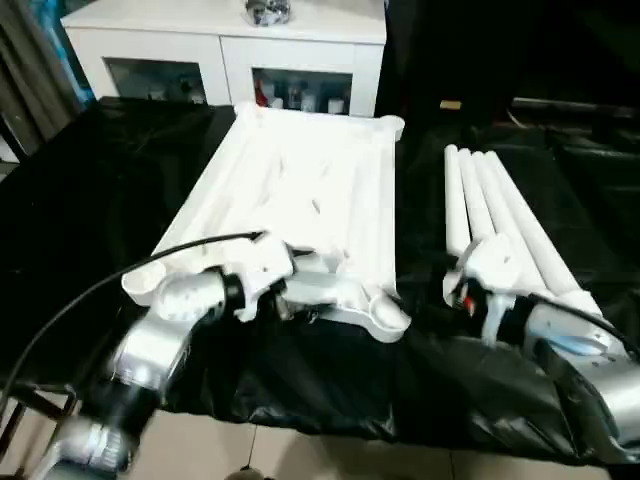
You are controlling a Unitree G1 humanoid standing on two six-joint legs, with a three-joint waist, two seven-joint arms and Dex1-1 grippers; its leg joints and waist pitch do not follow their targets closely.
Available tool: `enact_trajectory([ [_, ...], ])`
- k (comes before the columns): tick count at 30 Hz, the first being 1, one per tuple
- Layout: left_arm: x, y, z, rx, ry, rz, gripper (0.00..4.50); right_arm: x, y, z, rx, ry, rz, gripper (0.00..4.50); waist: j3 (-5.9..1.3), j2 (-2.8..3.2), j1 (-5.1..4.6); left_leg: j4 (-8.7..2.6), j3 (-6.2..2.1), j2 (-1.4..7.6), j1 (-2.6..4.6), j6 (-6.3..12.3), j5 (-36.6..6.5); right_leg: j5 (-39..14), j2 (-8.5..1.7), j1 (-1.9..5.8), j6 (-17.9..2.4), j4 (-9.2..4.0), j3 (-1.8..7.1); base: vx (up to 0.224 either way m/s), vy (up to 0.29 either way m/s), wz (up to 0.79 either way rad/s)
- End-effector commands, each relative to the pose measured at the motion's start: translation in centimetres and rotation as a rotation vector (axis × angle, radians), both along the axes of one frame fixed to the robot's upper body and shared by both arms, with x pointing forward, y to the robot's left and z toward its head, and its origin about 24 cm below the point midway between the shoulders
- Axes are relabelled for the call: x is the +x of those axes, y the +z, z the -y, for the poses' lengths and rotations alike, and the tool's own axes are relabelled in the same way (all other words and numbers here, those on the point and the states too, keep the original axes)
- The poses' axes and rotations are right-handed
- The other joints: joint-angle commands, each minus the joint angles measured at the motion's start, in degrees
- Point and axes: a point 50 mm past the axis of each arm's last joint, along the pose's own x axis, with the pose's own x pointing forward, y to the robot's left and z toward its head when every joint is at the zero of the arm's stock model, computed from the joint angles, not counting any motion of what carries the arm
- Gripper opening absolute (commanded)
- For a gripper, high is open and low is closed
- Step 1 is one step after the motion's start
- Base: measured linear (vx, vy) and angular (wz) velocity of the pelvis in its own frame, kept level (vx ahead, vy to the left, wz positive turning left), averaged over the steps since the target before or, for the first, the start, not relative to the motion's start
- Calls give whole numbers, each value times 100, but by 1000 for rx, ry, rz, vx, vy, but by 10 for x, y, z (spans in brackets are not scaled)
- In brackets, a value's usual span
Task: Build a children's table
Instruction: Move to table, then move table base
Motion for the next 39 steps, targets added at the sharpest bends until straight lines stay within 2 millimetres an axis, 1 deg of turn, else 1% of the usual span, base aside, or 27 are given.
enact_trajectory([
  [1, 4, -3, -1, 65, -60, -37, 380, -4, 0, -2, -27, 54, -26, 450, -330, -8, 9, -516, -154, 429, 15, 147, -765, -456, -512, 197, -1321, -511, 301, 0, 0, 0],
  [3, 7, -4, 0, 83, -90, -53, 371, -5, -1, 0, -46, 68, -37, 450, -374, -22, 21, -470, -142, 421, -33, 322, -247, 405, -530, 239, -1496, -428, 290, 0, 0, 0],
  [5, 8, -4, 0, 88, -98, -55, 360, -5, -1, 0, -51, 72, -41, 450, -403, -26, 25, -446, -134, 425, -53, 441, -38, 874, -526, 249, -1619, -378, 272, 0, 0, 0],
  [6, 11, -4, 1, 100, -118, -66, 341, -6, -2, 1, -63, 80, -48, 450, -405, -25, 25, -428, -121, 412, -62, 534, 45, 1064, -516, 237, -1670, -372, 270, 0, 0, 0],
  [7, 12, -5, 2, 106, -130, -73, 334, -6, -2, 1, -69, 84, -52, 450, -409, -18, 34, -422, -114, 416, -56, 575, 42, 1079, -518, 226, -1697, -371, 266, 0, 0, 0],
  [8, 15, -5, 3, 113, -163, -108, 321, -8, -3, 2, -77, 100, -61, 450, -405, -26, 39, -419, -110, 420, -70, 632, 67, 1135, -523, 224, -1743, -365, 264, 0, 0, 0],
  [9, 16, -6, 3, 113, -178, -121, 321, -8, -3, 2, -79, 105, -65, 450, -401, -26, 51, -421, -109, 423, -66, 644, 43, 1091, -527, 222, -1756, -369, 259, 0, 0, 0],
  [10, 16, -6, 3, 113, -195, -136, 314, -9, -4, 2, -81, 109, -69, 450, -370, -3, 53, -439, -112, 443, -65, 625, -112, 909, -540, 210, -1784, -392, 258, 0, 0, 0],
  [11, 17, -6, 3, 115, -201, -149, 293, -9, -4, 2, -84, 115, -74, 450, -358, 15, 59, -444, -118, 447, -62, 599, -175, 826, -548, 207, -1799, -396, 259, 0, 0, 0],
  [12, 17, -6, 3, 117, -208, -160, 293, -10, -4, 2, -86, 121, -78, 450, -348, -5, 56, -463, -124, 469, -57, 550, -313, 652, -558, 215, -1818, -410, 259, 0, 0, 0],
  [13, 18, -7, 3, 122, -212, -169, 293, -11, -4, 2, -88, 129, -91, 450, -337, 11, 56, -469, -124, 470, -49, 512, -403, 509, -560, 213, -1827, -423, 261, 0, 0, 0],
  [14, 19, -7, 4, 128, -216, -178, 277, -12, -5, 2, -90, 138, -104, 450, -327, 17, 57, -477, -127, 474, -45, 484, -459, 417, -559, 214, -1823, -435, 265, 0, 0, 0],
  [18, 21, -9, 7, 145, -206, -179, 246, -15, -5, 1, -100, 157, -112, 450, -328, 3, 60, -480, -128, 489, -51, 467, -468, 433, -578, 220, -1834, -434, 271, 0, 0, 0],
  [19, 22, -10, 9, 149, -204, -182, 246, -16, -6, 1, -99, 165, -124, 450, -325, -4, 59, -476, -118, 479, -55, 474, -468, 414, -571, 221, -1836, -445, 274, 0, 0, 0],
  [20, 22, -10, 12, 149, -207, -190, 226, -18, -6, 0, -102, 182, -136, 450, -309, 13, 70, -480, -122, 480, -59, 483, -458, 400, -577, 219, -1836, -447, 273, 0, 0, 0],
  [23, 24, -11, 15, 154, -217, -199, 211, -20, -7, -1, -107, 202, -145, 450, -312, -4, 72, -480, -124, 484, -57, 504, -463, 408, -570, 222, -1822, -450, 274, 0, 0, 0],
  [24, 25, -12, 16, 162, -222, -202, 194, -21, -7, -1, -112, 211, -151, 450, -303, 11, 74, -483, -125, 479, -59, 512, -481, 384, -573, 215, -1818, -466, 275, 0, 0, 0],
  [27, 27, -10, 17, 173, -234, -202, 181, -23, -8, -1, -128, 233, -167, 450, -297, 12, 79, -495, -138, 492, -54, 481, -553, 304, -583, 227, -1816, -471, 277, 0, 0, 0],
  [29, 28, -9, 18, 184, -247, -201, 168, -24, -8, -1, -129, 234, -169, 450, -286, 17, 78, -500, -135, 493, -52, 463, -609, 213, -588, 219, -1821, -482, 280, 0, 0, 0],
  [30, 28, -9, 19, 192, -253, -205, 145, -24, -8, -2, -131, 233, -168, 450, -289, 24, 76, -505, -140, 499, -55, 459, -578, 260, -588, 222, -1837, -475, 279, 0, 0, 0],
  [31, 28, -9, 19, 198, -257, -206, 145, -23, -8, -2, -133, 234, -167, 450, -290, 22, 77, -506, -139, 499, -58, 466, -556, 293, -590, 224, -1839, -475, 281, 0, 0, 0],
  [32, 29, -9, 19, 216, -269, -210, 138, -23, -8, -2, -138, 234, -166, 450, -292, 64, 79, -507, -142, 501, -54, 472, -539, 344, -589, 215, -1846, -474, 278, 0, 0, 0],
  [33, 29, -9, 19, 219, -271, -210, 131, -24, -8, -2, -138, 234, -166, 450, -294, 53, 79, -507, -139, 502, -48, 472, -545, 366, -588, 215, -1848, -477, 279, 0, 0, 0],
  [35, 30, -9, 19, 243, -281, -204, 111, -24, -7, -2, -139, 234, -167, 450, -298, 57, 79, -504, -143, 499, -59, 494, -498, 488, -590, 230, -1868, -469, 277, 0, 0, 0],
  [36, 30, -9, 18, 247, -283, -206, 111, -24, -7, -2, -140, 234, -167, 450, -299, 54, 79, -501, -142, 498, -68, 515, -459, 561, -595, 240, -1880, -463, 279, 0, 0, 0],
  [37, 30, -9, 18, 251, -286, -208, 92, -24, -7, -2, -140, 233, -167, 450, -300, 72, 86, -499, -139, 499, -62, 524, -457, 563, -597, 232, -1887, -464, 275, 0, 0, 0],
  [39, 30, -9, 18, 259, -291, -208, 78, -24, -8, -2, -139, 233, -168, 450, -295, 74, 85, -501, -140, 495, -71, 532, -467, 534, -598, 239, -1894, -470, 276, 0, 0, 0],
])
